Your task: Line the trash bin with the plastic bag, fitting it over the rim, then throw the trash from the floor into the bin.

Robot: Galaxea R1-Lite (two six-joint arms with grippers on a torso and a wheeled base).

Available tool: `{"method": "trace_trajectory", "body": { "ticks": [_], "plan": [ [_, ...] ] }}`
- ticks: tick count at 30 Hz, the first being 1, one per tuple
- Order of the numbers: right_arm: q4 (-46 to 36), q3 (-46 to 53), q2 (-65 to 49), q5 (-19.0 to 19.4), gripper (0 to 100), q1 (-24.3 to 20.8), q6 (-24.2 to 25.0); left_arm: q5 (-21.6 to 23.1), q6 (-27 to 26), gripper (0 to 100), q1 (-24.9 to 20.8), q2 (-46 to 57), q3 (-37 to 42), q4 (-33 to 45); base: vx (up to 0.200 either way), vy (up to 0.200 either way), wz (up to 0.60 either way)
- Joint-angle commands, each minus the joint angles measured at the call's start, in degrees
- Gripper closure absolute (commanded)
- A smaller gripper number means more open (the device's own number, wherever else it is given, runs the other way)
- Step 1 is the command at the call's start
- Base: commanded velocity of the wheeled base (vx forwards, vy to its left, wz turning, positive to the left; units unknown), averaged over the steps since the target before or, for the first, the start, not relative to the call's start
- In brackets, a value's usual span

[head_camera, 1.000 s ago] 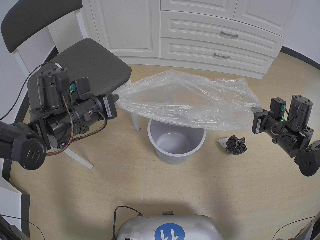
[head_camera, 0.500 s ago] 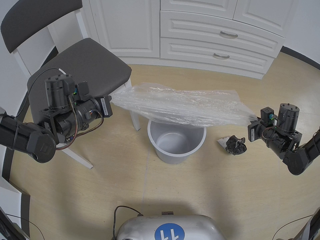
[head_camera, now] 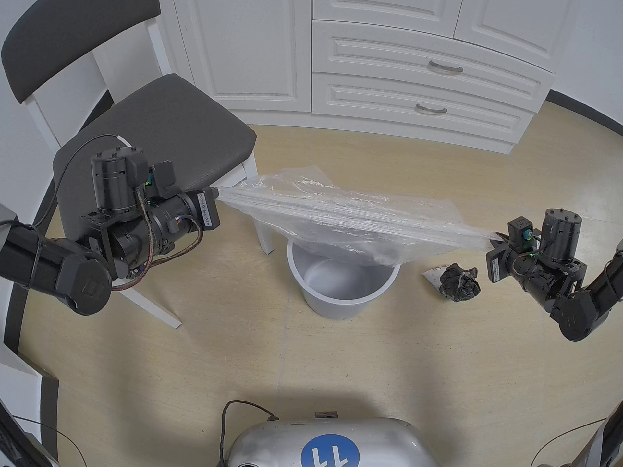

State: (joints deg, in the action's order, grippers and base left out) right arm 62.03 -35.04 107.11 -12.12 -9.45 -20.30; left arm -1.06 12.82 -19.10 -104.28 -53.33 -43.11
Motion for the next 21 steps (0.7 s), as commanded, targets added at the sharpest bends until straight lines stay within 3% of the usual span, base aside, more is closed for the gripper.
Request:
{"method": "trace_trajectory", "body": {
  "ticks": [1, 15, 21],
  "plan": [
    [-0.06, 0.14, 0.12, -0.19, 100, 1.19, -0.53, -0.26, 0.01, 100, 0.82, -0.49, -0.63, -0.05, 0.000, 0.000, 0.00],
    [0.11, 0.32, -0.14, -0.10, 100, 3.12, -1.76, -0.08, 0.10, 100, 1.88, -0.93, -1.51, -0.22, 0.000, 0.000, 0.00],
    [6.62, 2.16, 0.12, -0.71, 100, -1.01, -1.68, -1.40, -0.08, 100, -2.52, -1.19, -0.98, -1.81, 0.000, 0.000, 0.00]
  ]
}}
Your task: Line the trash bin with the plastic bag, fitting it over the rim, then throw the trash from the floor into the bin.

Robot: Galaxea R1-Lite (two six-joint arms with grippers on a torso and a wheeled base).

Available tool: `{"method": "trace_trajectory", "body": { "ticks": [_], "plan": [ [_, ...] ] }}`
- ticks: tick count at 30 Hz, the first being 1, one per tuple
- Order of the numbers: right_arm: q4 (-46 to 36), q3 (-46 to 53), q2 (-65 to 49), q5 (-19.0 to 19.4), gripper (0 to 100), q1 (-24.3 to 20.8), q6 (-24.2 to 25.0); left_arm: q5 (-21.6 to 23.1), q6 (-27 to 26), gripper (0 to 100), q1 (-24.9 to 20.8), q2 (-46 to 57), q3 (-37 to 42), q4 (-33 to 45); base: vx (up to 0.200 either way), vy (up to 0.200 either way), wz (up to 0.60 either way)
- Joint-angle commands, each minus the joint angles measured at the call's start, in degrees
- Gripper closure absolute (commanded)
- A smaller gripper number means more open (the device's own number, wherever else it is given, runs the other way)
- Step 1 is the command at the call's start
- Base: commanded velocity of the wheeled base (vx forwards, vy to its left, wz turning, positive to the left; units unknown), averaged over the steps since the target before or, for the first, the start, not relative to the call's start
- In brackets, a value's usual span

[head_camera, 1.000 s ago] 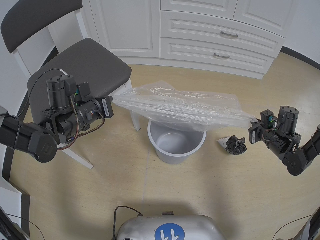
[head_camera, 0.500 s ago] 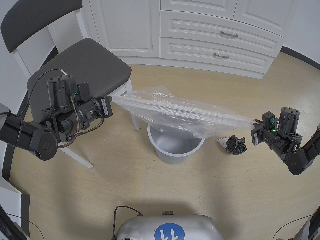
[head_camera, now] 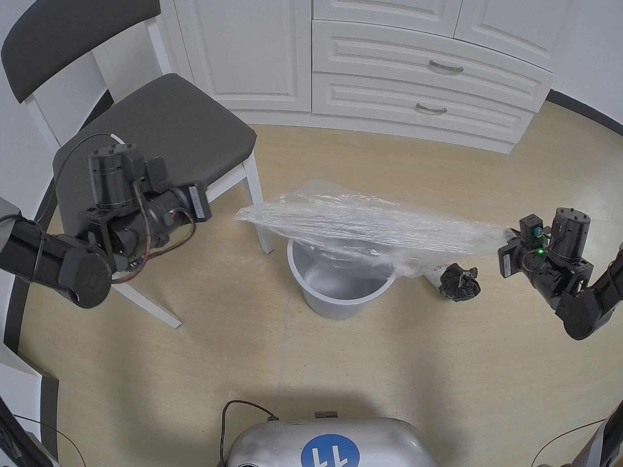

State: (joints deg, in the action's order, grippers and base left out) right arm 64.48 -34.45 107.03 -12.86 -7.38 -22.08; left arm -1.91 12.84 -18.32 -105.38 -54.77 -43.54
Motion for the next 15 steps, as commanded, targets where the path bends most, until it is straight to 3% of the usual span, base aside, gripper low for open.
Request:
{"method": "trace_trajectory", "body": {
  "ticks": [1, 15],
  "plan": [
    [5.84, 2.28, 0.28, 0.12, 100, -3.61, -0.07, -0.81, 0.08, 100, -3.47, -0.09, 0.63, -2.25, 0.000, 0.000, 0.00],
    [8.91, 3.25, 0.90, 0.03, 100, -5.28, -0.25, -0.20, 0.08, 100, -4.27, 0.52, 3.36, -5.06, 0.000, 0.000, 0.00]
  ]
}}
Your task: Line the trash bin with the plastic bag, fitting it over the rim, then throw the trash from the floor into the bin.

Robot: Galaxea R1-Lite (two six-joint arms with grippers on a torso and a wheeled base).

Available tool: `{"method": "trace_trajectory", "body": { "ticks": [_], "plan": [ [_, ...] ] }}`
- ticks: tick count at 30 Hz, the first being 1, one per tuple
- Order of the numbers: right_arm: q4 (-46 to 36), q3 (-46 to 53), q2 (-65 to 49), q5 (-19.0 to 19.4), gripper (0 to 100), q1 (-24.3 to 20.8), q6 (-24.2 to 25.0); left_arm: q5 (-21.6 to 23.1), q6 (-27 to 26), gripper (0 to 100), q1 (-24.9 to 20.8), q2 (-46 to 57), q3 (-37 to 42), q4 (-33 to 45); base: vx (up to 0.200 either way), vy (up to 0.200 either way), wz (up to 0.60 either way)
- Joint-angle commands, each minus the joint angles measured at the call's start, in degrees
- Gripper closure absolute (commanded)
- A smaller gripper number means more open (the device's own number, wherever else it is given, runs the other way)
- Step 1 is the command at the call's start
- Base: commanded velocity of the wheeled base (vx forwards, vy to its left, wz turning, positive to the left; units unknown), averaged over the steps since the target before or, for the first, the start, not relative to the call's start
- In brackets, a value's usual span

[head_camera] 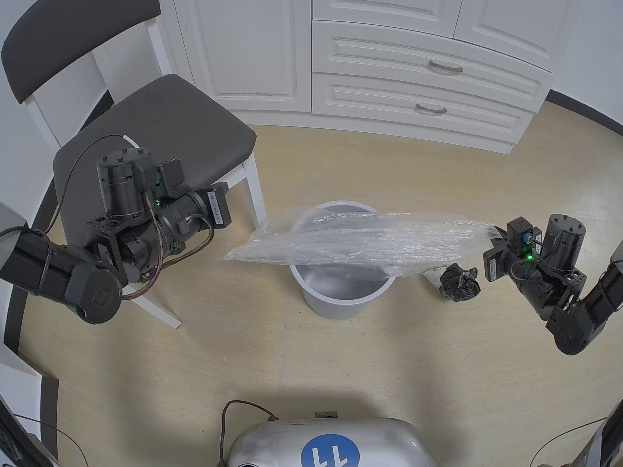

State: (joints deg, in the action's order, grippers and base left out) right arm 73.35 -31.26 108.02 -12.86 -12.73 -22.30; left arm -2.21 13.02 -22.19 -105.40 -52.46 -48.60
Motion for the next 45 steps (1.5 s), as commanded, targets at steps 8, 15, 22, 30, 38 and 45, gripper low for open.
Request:
{"method": "trace_trajectory", "body": {
  "ticks": [8, 15, 22, 30, 38, 45],
  "plan": [
    [0.04, -0.12, -0.44, 0.03, 100, 0.86, 0.06, 5.28, -3.35, 100, -2.69, 0.63, 7.90, -0.18, 0.000, 0.000, 0.00],
    [0.04, -0.12, -0.53, 0.03, 100, 0.95, 0.06, 12.05, -10.12, 100, -2.33, -3.85, 14.14, -9.05, 0.000, 0.000, 0.00],
    [0.04, -0.12, -0.53, 0.03, 100, 1.21, 0.06, 11.96, -12.58, 0, -2.25, -9.74, 14.75, -12.57, 0.000, 0.000, 0.00],
    [-0.05, 0.14, -0.44, 0.03, 100, 1.13, -0.03, 12.31, -17.41, 0, -2.16, -14.66, 15.81, -12.74, 0.000, 0.000, 0.00],
    [-0.14, 0.49, -0.44, -0.06, 100, 0.60, -0.03, 9.85, -26.29, 0, -1.37, -20.64, 16.16, -15.64, 0.000, 0.000, 0.00],
    [-0.23, 0.49, -0.35, -0.06, 100, 0.60, -0.03, 4.40, -26.64, 0, 0.13, -26.96, 12.47, -23.91, 0.000, 0.000, 0.00]
  ]
}}
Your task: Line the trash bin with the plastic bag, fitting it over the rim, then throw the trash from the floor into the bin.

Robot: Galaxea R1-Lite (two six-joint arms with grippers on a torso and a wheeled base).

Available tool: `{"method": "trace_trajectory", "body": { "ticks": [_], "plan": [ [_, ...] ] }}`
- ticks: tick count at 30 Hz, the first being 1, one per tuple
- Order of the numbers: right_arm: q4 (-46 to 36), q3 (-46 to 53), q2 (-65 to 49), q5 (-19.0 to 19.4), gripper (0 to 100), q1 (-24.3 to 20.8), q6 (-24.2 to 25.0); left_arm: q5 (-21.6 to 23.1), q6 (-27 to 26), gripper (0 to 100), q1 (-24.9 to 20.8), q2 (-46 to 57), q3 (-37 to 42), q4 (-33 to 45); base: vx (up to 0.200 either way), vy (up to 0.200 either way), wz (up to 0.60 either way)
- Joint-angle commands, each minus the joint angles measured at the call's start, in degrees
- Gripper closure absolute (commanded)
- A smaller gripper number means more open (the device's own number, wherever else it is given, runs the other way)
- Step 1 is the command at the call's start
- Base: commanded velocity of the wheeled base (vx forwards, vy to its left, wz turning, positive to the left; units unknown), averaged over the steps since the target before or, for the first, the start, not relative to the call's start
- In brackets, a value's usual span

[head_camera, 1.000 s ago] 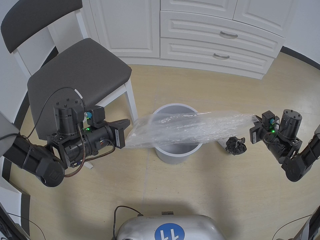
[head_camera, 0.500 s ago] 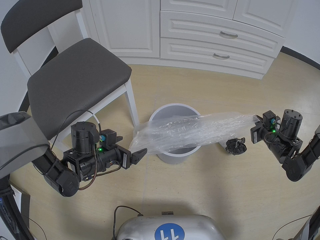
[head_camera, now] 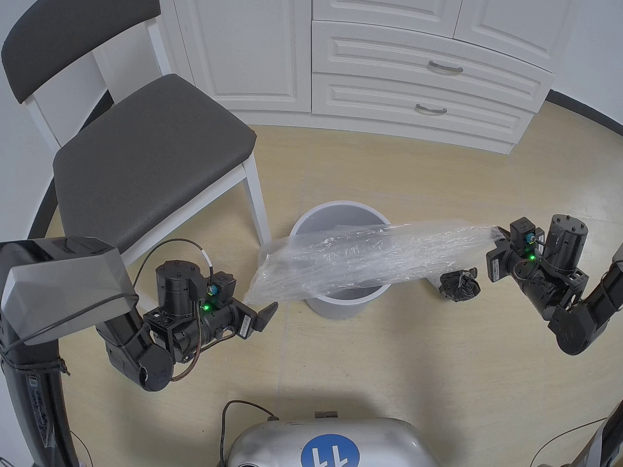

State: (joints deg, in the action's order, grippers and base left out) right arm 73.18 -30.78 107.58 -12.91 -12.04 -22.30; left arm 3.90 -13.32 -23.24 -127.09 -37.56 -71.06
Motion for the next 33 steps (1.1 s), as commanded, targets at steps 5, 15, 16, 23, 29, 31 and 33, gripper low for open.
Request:
{"method": "trace_trajectory", "body": {
  "ticks": [5, 15, 16, 23, 29, 31, 33],
  "plan": [
    [0.03, 0.20, 0.00, -0.01, 100, -0.08, -0.03, -1.88, -0.56, 0, 2.05, -5.36, -2.87, -1.45, 0.000, 0.000, 0.00],
    [0.03, 0.28, 0.00, 0.08, 100, -0.17, -0.12, -4.16, -0.30, 0, 2.41, -6.77, -6.21, -2.07, 0.000, 0.000, 0.00],
    [0.03, 0.28, 0.00, 0.08, 100, -0.17, -0.12, -4.16, -0.30, 0, 2.41, -6.77, -6.21, -2.07, 0.000, 0.000, 0.00],
    [0.12, 0.46, -0.09, -0.01, 100, -0.26, -0.12, -8.03, 0.32, 0, 4.08, -6.95, -10.25, -6.11, 0.000, 0.000, 0.00],
    [0.12, 0.90, 0.00, -0.01, 100, -0.79, -0.20, -7.50, 2.16, 0, 4.69, -5.10, -10.78, -6.37, 0.000, 0.000, 0.00],
    [0.12, 1.07, 0.08, -0.01, 100, -0.88, -0.38, -7.50, 3.39, 0, 4.51, -4.92, -11.48, -6.46, 0.000, 0.000, 0.00],
    [0.12, 1.25, 0.08, 0.08, 100, -0.88, -0.99, -7.50, 4.71, 0, 4.08, -4.92, -12.36, -6.99, 0.000, 0.000, 0.00]
  ]
}}
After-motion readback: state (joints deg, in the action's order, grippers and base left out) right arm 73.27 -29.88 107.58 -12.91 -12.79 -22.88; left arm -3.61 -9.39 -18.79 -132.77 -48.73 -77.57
